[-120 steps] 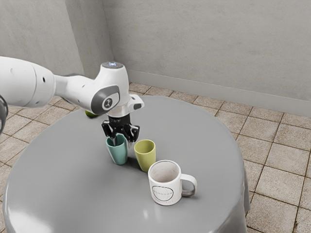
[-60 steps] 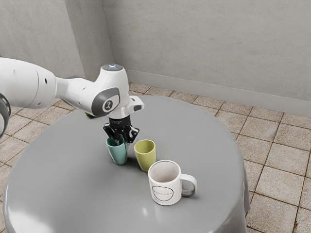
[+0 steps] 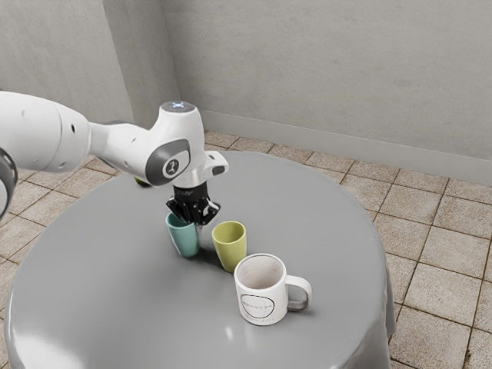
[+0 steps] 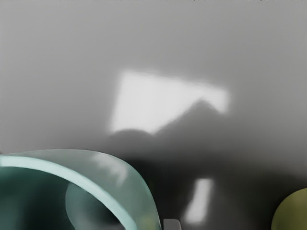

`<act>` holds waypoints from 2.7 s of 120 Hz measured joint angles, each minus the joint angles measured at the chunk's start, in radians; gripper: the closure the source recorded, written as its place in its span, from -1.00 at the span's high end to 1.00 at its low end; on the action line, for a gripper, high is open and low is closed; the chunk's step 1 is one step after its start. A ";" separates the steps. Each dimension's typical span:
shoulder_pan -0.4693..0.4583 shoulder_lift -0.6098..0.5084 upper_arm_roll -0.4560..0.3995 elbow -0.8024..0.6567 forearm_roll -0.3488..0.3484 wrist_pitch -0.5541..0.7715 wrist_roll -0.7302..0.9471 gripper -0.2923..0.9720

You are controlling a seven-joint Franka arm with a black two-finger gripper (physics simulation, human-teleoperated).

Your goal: Place the left cup onto the right cup

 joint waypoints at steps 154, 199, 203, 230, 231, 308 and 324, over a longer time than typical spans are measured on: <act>-0.004 -0.144 -0.193 0.103 0.056 -0.203 -0.070 -0.70; -0.003 -0.137 -0.219 0.099 0.083 -0.205 -0.139 -0.70; -0.003 -0.134 -0.220 0.100 0.085 -0.204 -0.144 -0.70; -0.001 -0.115 -0.230 0.103 0.097 -0.197 -0.175 -0.70; -0.001 -0.114 -0.230 0.104 0.097 -0.197 -0.176 -0.70; 0.001 -0.040 -0.230 0.154 0.122 -0.189 -0.224 -0.71; 0.001 -0.026 -0.230 0.170 0.122 -0.189 -0.229 -0.70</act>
